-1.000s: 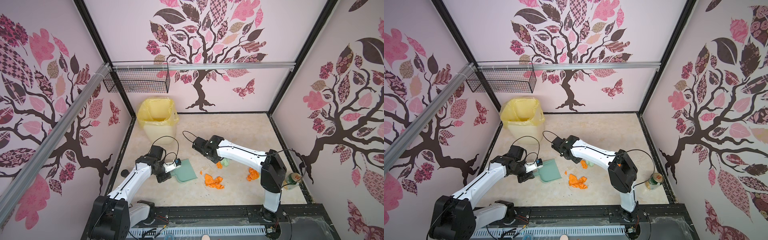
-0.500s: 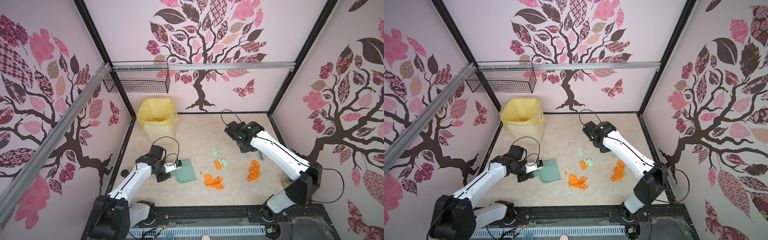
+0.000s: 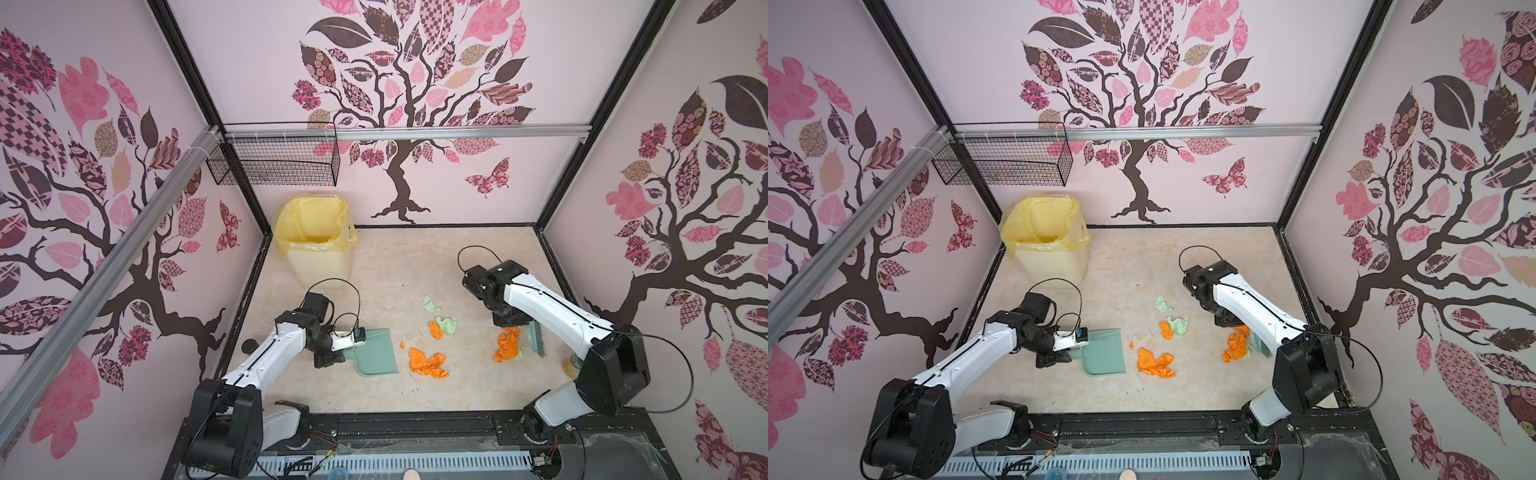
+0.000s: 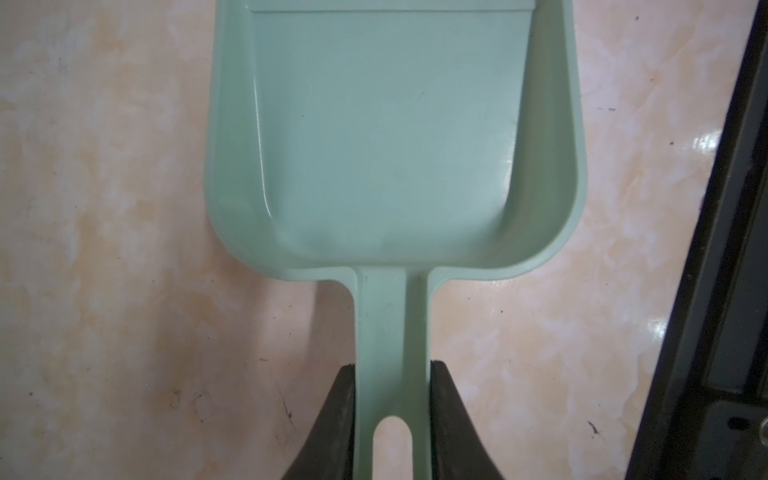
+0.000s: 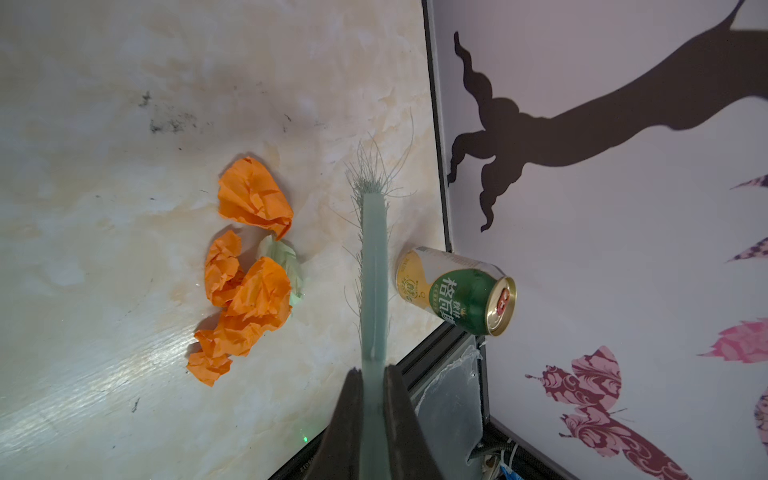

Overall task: Sweep away the paper scraps from the table
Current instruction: 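Sweep scraps near the green can with the brush toward the dustpan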

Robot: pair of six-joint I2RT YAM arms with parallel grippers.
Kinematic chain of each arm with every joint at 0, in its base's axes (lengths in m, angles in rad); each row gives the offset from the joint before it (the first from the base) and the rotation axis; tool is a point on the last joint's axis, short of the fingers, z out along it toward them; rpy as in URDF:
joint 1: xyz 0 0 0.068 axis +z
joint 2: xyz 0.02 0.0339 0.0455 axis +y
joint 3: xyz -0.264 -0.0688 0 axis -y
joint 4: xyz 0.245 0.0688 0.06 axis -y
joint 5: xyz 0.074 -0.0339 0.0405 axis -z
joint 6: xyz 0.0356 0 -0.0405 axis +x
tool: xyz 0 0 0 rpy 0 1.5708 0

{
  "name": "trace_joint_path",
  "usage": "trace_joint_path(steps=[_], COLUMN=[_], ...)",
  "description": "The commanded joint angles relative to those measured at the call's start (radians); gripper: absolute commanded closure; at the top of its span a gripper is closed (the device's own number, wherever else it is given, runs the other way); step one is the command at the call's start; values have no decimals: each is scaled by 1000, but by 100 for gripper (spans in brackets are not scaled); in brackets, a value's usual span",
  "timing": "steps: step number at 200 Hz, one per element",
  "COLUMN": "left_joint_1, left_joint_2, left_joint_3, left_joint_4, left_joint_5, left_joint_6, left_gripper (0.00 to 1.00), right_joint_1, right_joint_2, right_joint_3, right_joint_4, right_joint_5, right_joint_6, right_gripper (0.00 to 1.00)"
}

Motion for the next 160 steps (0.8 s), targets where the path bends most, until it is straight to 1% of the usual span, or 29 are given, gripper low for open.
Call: trace_joint_path(steps=[1,18,36,51,66,127,160], left_joint_1=[-3,-3,-3,-3,-3,-3,-3], left_joint_2=[12,17,24,25,25,33,38], left_joint_3=[15,17,19,21,22,9,16], left_joint_4=[-8,-7,11,16,17,32,31], left_joint_5=[40,38,26,20,19,10,10], left_joint_6=[19,23,14,8,0,-21,-34], left_gripper=[100,100,100,100,100,100,100], right_joint_1=[-7,-7,-7,-4,22,196,237], right_joint_2=[-28,-24,5,49,87,245,306], right_joint_3=[-96,-154,-157,-121,-90,109,226], right_joint_4=[60,148,193,191,199,225,277], right_joint_5=[-67,-98,-119,-138,-149,-238,-300], right_joint_6=[53,49,41,34,26,36,26], right_gripper=[100,100,100,100,100,100,100])
